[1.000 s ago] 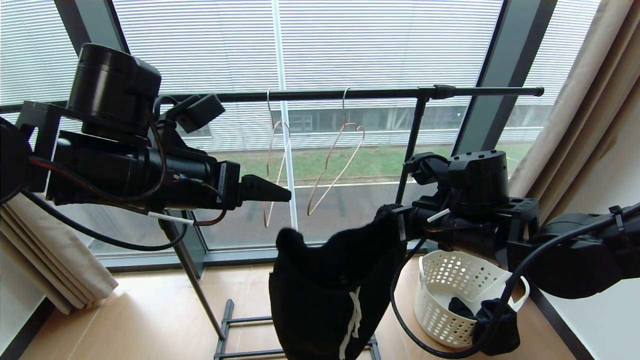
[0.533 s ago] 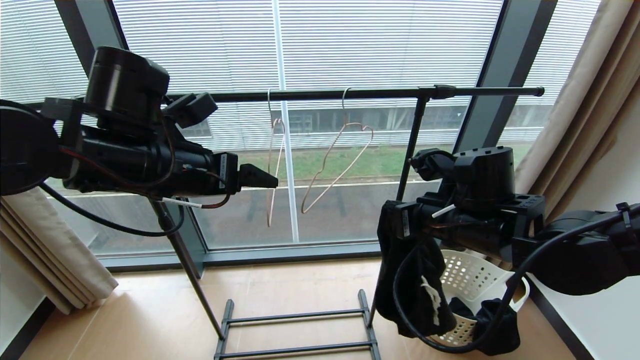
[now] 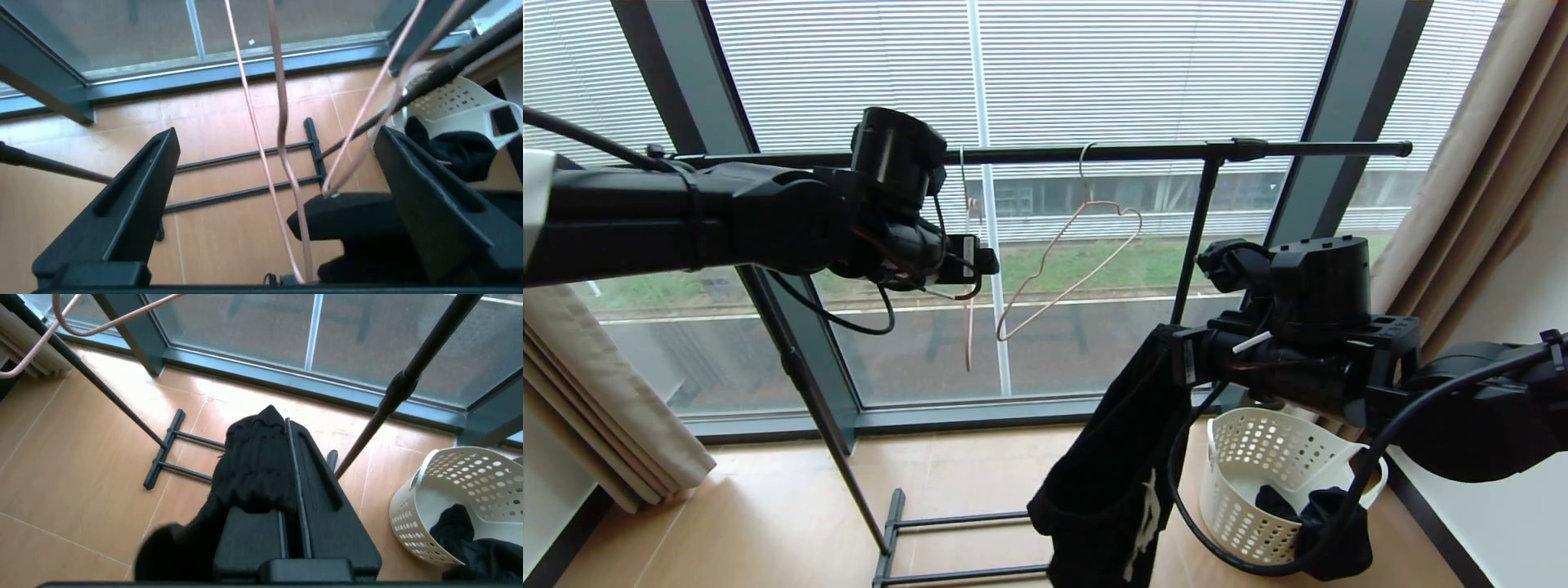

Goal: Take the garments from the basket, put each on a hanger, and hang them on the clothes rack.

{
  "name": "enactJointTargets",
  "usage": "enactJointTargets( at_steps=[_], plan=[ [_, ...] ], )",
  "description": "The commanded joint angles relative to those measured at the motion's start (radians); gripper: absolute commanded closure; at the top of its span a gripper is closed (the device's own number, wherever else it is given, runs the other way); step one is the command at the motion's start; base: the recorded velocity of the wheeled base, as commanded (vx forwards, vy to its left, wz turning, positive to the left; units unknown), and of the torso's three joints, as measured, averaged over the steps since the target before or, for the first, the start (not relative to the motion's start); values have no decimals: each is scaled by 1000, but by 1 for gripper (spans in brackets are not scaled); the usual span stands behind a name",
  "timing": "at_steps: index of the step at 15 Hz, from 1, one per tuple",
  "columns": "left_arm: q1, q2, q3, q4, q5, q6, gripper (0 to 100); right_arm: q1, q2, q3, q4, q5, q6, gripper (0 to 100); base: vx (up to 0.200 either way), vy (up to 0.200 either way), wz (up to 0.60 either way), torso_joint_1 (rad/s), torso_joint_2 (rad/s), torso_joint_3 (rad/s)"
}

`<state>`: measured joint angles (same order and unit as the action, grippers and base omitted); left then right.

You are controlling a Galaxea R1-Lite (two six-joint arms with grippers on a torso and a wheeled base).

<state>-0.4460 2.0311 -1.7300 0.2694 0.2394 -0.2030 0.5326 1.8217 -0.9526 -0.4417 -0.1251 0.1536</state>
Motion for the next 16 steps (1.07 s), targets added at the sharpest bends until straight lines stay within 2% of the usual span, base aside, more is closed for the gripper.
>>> enactJointTargets(
  at_steps=[1,9,16],
  plan=[
    [-5,107,-74,1,54,-1,0,1,-2,0,0,-1,0,100,0,0,0,0,0,0],
    [-10,129,-69,1,179,-4,0,1,5,1,0,-1,0,100,0,0,0,0,0,0],
    [-13,138,-80,-2,187,-15,0,1,7,1,0,-1,0,100,0,0,0,0,0,0]
  ],
)
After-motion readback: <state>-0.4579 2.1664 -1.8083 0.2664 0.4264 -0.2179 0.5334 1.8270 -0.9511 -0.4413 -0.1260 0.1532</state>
